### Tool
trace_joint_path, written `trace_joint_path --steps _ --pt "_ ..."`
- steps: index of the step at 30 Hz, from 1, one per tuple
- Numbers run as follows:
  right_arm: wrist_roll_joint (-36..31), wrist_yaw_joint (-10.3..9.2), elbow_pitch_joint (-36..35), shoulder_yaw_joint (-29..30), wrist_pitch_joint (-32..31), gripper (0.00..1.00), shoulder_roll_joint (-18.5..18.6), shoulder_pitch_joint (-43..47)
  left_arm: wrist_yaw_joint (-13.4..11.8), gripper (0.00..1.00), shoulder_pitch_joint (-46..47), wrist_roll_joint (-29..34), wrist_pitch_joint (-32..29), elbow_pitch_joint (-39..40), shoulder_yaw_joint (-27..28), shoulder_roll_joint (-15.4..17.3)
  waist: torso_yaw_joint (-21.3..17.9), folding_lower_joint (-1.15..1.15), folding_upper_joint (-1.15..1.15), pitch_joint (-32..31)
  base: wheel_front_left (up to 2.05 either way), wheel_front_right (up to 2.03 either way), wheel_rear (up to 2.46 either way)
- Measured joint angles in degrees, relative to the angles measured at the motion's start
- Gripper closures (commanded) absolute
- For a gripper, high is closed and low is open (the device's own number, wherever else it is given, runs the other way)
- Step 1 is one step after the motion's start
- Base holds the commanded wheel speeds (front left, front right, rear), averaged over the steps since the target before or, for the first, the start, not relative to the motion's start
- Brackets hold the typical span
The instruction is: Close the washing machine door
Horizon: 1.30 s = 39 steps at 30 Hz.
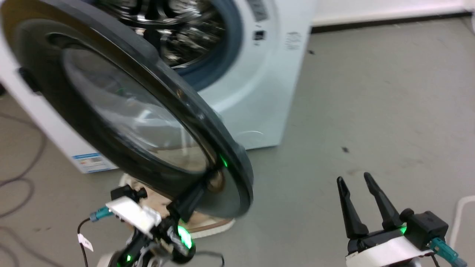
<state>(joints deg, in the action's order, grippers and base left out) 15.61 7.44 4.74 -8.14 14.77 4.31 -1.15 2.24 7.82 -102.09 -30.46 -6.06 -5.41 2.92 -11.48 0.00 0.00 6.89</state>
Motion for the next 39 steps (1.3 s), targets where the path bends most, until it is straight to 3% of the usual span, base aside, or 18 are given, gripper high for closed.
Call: trace_joint_path --steps 9,17,24,33,36,39 --pt "0.03 0.0 -0.35 -0.48 0.0 0.0 -0.66 -0.93 2.02 1.0 11.61 -1.35 12.85 -9.7 -1.6 -0.07 -8.11 0.0 0.0 3.82 0.0 0.0 0.0" --pt "0.2 0.0 -0.32 -0.85 0.0 0.0 -0.93 -1.46 3.05 1.0 22.78 -0.85 20.49 -18.86 -3.5 -0.11 -11.78 0.0 0.0 5.7 0.0 0.0 0.0" --pt "0.2 0.0 -0.07 -1.33 0.0 0.0 -1.11 -1.77 4.02 1.0 28.61 0.8 23.95 -25.85 -5.46 -0.13 -12.05 0.0 0.0 5.46 0.0 0.0 0.0" --pt "0.0 0.0 0.0 -0.21 0.0 0.0 -1.21 -1.62 4.98 1.0 25.6 0.34 20.63 -26.85 -8.34 0.01 -8.93 0.0 0.0 3.1 0.0 0.0 0.0" --pt "-0.11 0.0 0.02 0.21 0.0 0.0 -1.19 -1.58 4.99 1.0 20.64 5.77 18.16 -22.59 -13.07 2.16 -7.24 0.0 0.0 1.82 0.0 0.0 0.0" --pt "-0.45 0.0 0.01 0.63 0.0 0.0 -0.98 -1.26 5.0 1.0 15.45 16.89 18.0 -17.59 -20.5 8.0 -5.25 0.0 0.0 0.37 0.0 0.0 0.0"
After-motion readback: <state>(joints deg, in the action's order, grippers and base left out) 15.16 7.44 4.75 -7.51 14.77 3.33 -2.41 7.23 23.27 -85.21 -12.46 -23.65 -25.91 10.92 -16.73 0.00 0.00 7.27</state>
